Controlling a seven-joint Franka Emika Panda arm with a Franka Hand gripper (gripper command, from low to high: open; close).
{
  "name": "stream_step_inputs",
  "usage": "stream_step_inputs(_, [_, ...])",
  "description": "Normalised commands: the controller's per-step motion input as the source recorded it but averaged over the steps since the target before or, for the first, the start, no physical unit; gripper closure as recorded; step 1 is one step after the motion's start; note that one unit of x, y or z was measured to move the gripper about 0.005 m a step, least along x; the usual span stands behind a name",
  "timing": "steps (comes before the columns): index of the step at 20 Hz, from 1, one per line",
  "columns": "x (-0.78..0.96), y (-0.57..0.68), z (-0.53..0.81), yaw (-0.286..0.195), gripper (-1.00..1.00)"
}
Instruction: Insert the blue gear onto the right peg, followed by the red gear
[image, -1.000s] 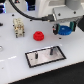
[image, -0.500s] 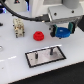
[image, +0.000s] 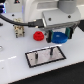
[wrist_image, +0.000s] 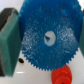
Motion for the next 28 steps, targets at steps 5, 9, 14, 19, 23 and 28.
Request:
stream_step_inputs(5, [0.53, -0.25, 0.00, 0.000, 1.00])
stream_step_inputs(9, [0.27, -0.18, -0.09, 0.000, 1.00])
stream_step_inputs(14, [0.10, -0.12, -0.14, 0.000, 1.00])
stream_step_inputs(19, [0.08, -0.07, -0.20, 0.000, 1.00])
stream_step_inputs(23, [0.03, 0.01, 0.01, 0.000, 1.00])
stream_step_inputs(28, [-0.01, 0.01, 0.37, 0.000, 1.00])
